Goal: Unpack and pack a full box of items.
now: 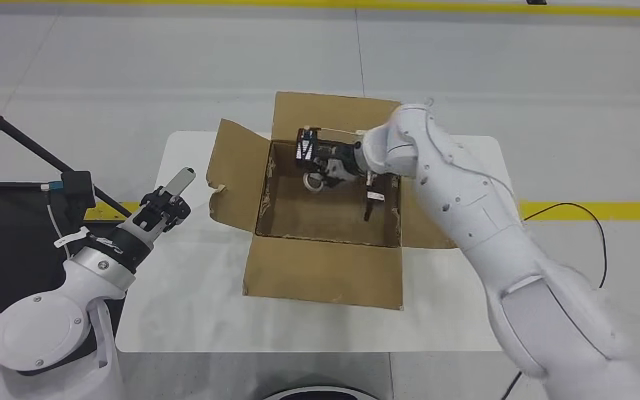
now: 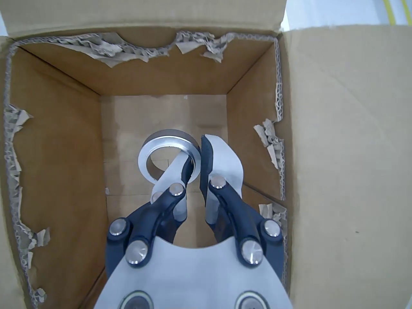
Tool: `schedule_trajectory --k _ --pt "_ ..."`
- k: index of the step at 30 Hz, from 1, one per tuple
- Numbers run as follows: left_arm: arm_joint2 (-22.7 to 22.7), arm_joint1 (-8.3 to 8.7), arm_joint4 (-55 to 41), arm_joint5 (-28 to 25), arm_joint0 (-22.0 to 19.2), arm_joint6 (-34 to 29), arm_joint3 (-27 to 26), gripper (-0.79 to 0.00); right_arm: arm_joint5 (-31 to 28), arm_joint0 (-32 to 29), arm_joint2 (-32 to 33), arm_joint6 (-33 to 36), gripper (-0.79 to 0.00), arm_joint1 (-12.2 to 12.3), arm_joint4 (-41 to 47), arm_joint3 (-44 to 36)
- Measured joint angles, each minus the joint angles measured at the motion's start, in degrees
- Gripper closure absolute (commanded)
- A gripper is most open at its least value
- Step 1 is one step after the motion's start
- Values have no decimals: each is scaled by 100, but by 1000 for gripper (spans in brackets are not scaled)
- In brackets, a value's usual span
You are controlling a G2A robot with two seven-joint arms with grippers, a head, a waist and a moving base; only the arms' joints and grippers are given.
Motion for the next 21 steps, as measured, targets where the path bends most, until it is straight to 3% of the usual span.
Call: schedule_trajectory --k 7,11,17,21 --pt "0 0 0 0 0 0 0 -785 750 -1454 1309 1173 0 719 -39 -2737" --pt "0 0 0 0 0 0 0 -785 1268 -2306 2055 1830 0 986 -78 -4122" --pt "0 0 0 0 0 0 0 -785 1855 -3480 3174 2340 0 1262 -108 -5782" --pt "0 0 0 0 0 0 0 -785 1768 -3837 3476 2453 0 1332 -25 -6195"
